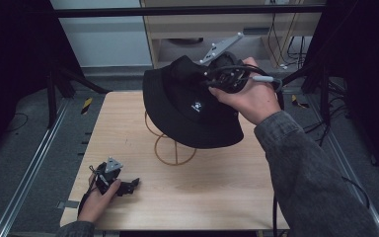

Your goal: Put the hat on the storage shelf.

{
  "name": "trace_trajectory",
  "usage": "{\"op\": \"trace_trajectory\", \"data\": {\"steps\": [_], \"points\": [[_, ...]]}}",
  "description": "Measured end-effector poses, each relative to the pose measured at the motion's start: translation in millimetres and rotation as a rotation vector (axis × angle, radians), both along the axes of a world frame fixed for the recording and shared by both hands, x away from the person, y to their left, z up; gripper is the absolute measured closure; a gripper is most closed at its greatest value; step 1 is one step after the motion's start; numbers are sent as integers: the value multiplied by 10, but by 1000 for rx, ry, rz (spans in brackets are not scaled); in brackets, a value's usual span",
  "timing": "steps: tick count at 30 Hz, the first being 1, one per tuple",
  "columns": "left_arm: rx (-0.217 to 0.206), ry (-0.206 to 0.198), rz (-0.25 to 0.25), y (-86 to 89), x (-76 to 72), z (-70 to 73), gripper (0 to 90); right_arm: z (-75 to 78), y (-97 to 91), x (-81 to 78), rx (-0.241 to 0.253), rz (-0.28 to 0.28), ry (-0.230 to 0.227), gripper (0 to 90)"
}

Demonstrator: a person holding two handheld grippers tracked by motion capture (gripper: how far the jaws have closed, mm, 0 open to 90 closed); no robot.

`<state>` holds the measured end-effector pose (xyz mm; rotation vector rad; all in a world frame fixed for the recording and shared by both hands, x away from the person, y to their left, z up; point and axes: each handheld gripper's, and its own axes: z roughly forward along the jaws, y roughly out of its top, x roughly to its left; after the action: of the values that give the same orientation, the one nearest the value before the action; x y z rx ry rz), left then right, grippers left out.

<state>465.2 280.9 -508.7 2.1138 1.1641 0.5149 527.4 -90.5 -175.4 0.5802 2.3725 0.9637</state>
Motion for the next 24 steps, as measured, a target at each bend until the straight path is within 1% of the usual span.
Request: {"op": "trace_trajectory", "data": {"steps": [5,6,10,15,20,24], "points": [[-2,1,0,-1,-1,-1,0,-24,133,68,-24,11,2,888],[-2,1,0,-1,-1,-1,0,-24,133,68,-24,11,2,888],[-2,1,0,-1,-1,-1,0,-78,217,128,-47,13,11,888],[-4,2,1,-2,-2,-1,0,-112,273,168,-50,16,16,888],[-2,1,0,-1,-1,0,0,-141,390,176,-57,35,24,887],[-4,3,1,-2,-2,-1,0,-175,456,206,-63,38,29,887]]}}
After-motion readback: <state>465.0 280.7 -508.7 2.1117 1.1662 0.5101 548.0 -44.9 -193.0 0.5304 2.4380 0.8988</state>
